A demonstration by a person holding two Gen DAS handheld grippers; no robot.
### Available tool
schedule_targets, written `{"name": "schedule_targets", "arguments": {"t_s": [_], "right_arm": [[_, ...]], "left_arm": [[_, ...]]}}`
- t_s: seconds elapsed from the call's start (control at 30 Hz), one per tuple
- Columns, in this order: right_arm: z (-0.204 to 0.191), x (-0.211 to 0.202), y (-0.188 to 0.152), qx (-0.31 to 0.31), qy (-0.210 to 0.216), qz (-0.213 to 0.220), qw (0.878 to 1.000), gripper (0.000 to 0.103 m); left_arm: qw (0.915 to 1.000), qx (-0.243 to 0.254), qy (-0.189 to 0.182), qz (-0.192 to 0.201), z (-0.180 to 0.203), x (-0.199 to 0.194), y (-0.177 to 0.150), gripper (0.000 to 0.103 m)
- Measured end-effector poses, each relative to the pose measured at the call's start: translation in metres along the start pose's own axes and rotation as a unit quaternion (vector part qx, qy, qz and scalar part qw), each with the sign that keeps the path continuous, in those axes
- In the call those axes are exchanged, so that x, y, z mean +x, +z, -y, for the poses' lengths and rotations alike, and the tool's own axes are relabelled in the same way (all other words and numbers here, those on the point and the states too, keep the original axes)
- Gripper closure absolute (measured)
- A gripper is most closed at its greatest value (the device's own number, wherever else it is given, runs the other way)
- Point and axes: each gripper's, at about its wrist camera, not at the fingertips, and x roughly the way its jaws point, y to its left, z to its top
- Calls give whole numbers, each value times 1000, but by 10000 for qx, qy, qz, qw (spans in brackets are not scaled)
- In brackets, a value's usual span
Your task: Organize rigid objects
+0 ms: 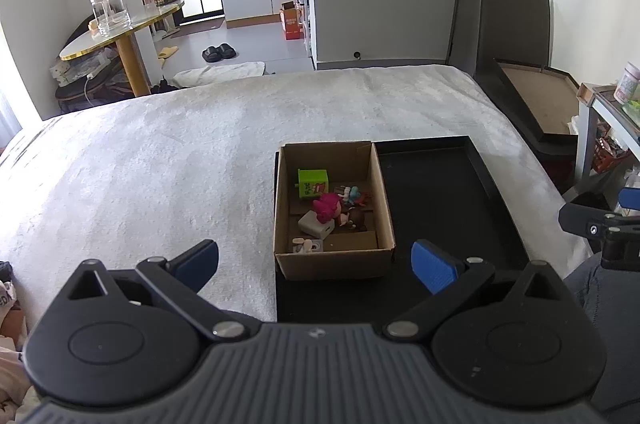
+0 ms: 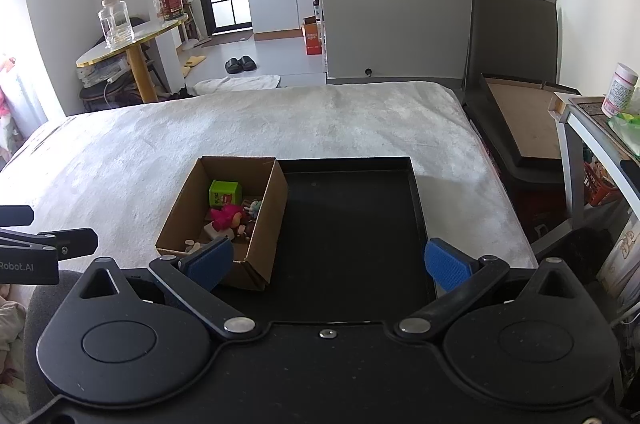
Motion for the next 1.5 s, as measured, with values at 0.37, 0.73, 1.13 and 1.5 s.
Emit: {"name": "schedule_targets", "arguments": {"t_s": [0.37,0.73,1.13,1.5], "right_arm": [[-2,-3,0,-51,19,-8,10000,0],[-3,-1,0,-49,-1,-27,10000,0],[-4,-2,0,-81,-2,-34,10000,0],[-4,-2,-2,-97,8,-39,9999,0]], "left_arm": [[10000,-43,-48,12,0,-2,0,1],[10000,-77,-39,10,0,-2,1,1],[9999,-93,-65,8,-1,-4,0,1],[9997,-164,-160,14,-4,-4,-2,1]]}}
